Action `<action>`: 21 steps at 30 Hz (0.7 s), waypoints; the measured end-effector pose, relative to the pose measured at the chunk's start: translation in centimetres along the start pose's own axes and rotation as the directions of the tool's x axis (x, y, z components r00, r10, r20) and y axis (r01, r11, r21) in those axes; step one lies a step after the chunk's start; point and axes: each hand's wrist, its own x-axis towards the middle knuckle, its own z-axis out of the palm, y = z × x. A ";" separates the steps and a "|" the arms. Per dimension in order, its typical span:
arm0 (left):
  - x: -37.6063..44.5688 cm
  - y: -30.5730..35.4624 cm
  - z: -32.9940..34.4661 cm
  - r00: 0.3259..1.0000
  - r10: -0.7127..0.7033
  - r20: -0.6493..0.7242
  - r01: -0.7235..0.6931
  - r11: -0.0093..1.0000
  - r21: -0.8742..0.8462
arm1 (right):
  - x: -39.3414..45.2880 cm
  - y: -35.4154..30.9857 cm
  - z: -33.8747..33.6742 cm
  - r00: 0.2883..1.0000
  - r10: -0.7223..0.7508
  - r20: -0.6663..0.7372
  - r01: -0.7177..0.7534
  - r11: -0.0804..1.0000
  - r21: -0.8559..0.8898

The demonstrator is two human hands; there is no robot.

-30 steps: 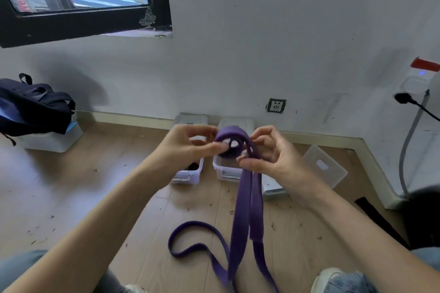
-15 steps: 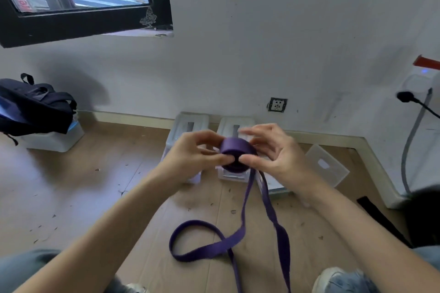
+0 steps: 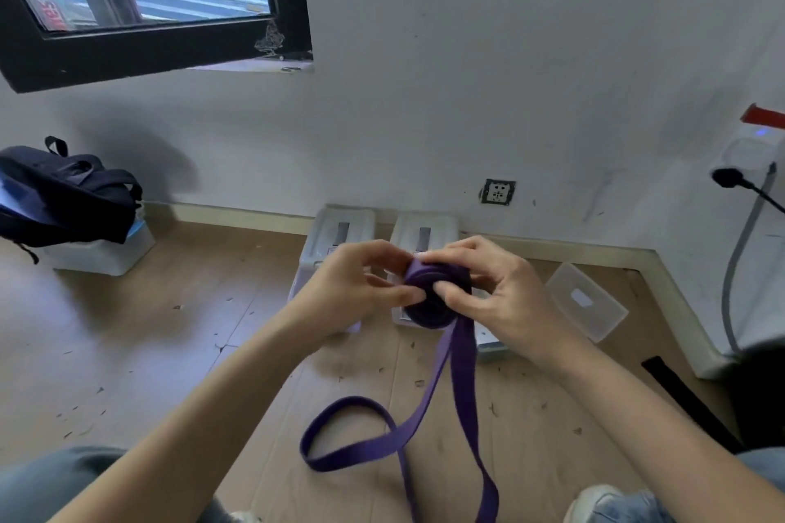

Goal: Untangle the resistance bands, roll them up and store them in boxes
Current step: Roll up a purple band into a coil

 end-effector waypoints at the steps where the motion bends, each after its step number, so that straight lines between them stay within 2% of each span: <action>1: 0.0 0.1 -0.2 1.000 -0.003 -0.009 0.002 0.998 -0.056 | 0.1 0.0 -0.2 0.999 0.048 -0.019 -0.045 0.993 0.111; 3: 0.0 0.3 -0.8 0.999 -0.006 -0.044 -0.001 0.986 -0.166 | 0.1 0.0 -0.4 0.986 0.162 -0.033 -0.143 0.935 0.323; 4: 0.0 0.5 -1.0 0.998 -0.003 -0.070 -0.011 0.977 -0.212 | 0.0 0.0 -0.3 0.979 0.198 -0.038 -0.171 0.916 0.363; 7: 0.0 0.8 -1.4 0.996 -0.004 -0.092 -0.027 0.943 -0.331 | -0.2 0.2 0.4 0.975 0.198 -0.099 -0.155 0.929 0.336; 9: 0.1 0.6 -1.6 0.998 -0.031 -0.054 0.014 0.954 -0.299 | 0.0 0.0 0.3 0.981 0.152 -0.122 -0.099 0.928 0.359; 11: 0.1 0.1 -1.6 0.999 -0.031 -0.037 0.025 0.990 -0.141 | 0.1 -0.1 -0.3 0.989 0.106 -0.104 -0.069 0.949 0.306; 14: 0.0 0.0 -1.1 0.999 0.033 0.002 -0.033 0.999 0.013 | 0.4 -0.5 -0.9 0.999 0.043 -0.028 -0.040 0.996 0.082; 16: -0.1 -0.2 -1.0 0.999 0.044 -0.029 -0.044 0.999 -0.004 | 0.4 -0.6 -1.0 0.999 0.042 0.024 -0.044 0.995 0.089; 18: -0.2 -0.3 -0.9 0.998 -0.011 -0.054 0.004 0.991 -0.133 | 0.3 -0.6 -0.7 0.997 0.067 0.044 -0.073 0.988 0.135; 20: -0.2 -0.3 -0.9 0.997 -0.078 0.011 0.078 0.971 -0.226 | 0.3 -0.4 -0.5 0.996 0.081 -0.019 -0.079 0.992 0.095; 21: -0.1 -0.2 -0.9 0.993 -0.098 0.065 0.110 0.972 -0.206 | 0.4 -0.4 -0.6 0.996 0.083 -0.040 -0.081 0.995 0.057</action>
